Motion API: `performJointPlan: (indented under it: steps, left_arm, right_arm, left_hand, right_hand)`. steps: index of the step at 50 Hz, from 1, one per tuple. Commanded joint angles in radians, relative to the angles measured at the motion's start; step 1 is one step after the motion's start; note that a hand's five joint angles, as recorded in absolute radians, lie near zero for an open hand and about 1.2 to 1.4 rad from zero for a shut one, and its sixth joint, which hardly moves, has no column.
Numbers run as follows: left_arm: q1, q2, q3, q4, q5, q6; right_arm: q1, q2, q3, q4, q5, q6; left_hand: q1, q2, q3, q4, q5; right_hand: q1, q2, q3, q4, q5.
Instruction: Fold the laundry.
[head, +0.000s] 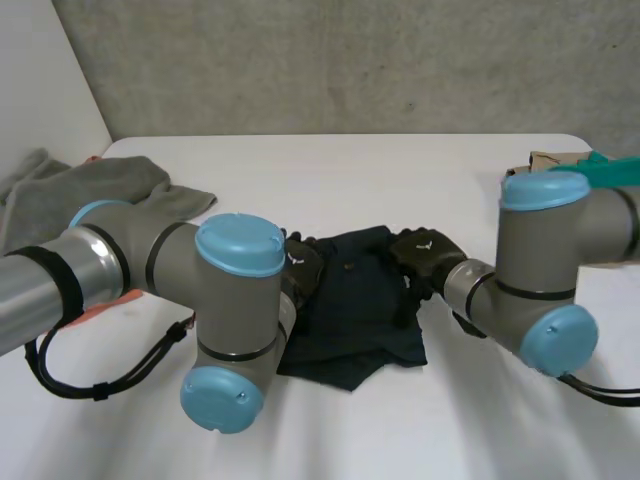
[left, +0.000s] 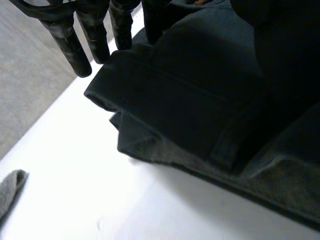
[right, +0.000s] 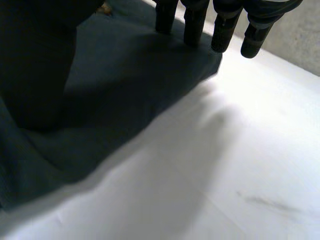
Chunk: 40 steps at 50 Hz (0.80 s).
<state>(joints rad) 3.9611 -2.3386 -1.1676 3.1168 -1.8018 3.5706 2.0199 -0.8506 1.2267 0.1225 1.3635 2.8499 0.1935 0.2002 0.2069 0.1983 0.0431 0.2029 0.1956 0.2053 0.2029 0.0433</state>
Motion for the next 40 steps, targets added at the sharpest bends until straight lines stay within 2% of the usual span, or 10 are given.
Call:
performJointPlan:
  steps: [1,4,10,16,25,29,34,40]
  left_arm:
    - [0.02,-0.024,-0.001,-0.006,0.004,0.028]
    - [0.023,-0.019,-0.003,-0.004,0.004,0.069]
    - [0.018,0.002,-0.004,-0.004,0.013,0.077]
    - [0.02,0.186,-0.024,0.008,0.022,0.057]
    - [0.038,0.373,-0.104,0.029,0.16,-0.039]
    - [0.096,0.424,-0.159,0.029,0.24,-0.111]
    - [0.118,0.432,-0.193,0.028,0.332,-0.174]
    - [0.15,0.429,-0.204,0.026,0.377,-0.197]
  right_arm:
    - [0.013,0.038,-0.027,0.002,0.086,-0.129]
    - [0.014,0.015,-0.027,0.002,0.086,-0.112]
    - [0.017,-0.088,-0.018,-0.001,0.077,-0.054]
    - [0.011,-0.209,0.051,-0.046,0.069,-0.029]
    - [0.026,-0.474,0.393,-0.301,0.052,-0.063]
    - [0.069,-0.487,0.549,-0.414,0.032,-0.089]
    - [0.164,-0.46,0.668,-0.536,0.04,-0.11]
    - [0.197,-0.308,0.7,-0.708,0.058,-0.118]
  left_hand:
    - [0.038,0.031,0.024,0.033,0.013]
    - [0.035,0.028,0.021,0.03,0.011]
    - [0.023,0.016,0.01,0.018,-0.001]
    - [0.002,-0.004,-0.011,-0.002,-0.022]
    - [-0.001,-0.007,-0.014,-0.005,-0.025]
    - [-0.001,-0.007,-0.014,-0.005,-0.025]
    - [0.002,-0.004,-0.011,-0.002,-0.022]
    - [0.014,0.007,0.001,0.009,-0.01]
  right_hand:
    - [-0.028,-0.021,-0.031,-0.028,-0.043]
    - [-0.028,-0.021,-0.031,-0.028,-0.043]
    - [-0.028,-0.021,-0.031,-0.028,-0.043]
    - [-0.028,-0.021,-0.031,-0.028,-0.043]
    - [-0.028,-0.021,-0.031,-0.028,-0.043]
    - [-0.028,-0.021,-0.031,-0.028,-0.043]
    - [-0.028,-0.021,-0.031,-0.028,-0.043]
    - [-0.028,-0.021,-0.031,-0.028,-0.043]
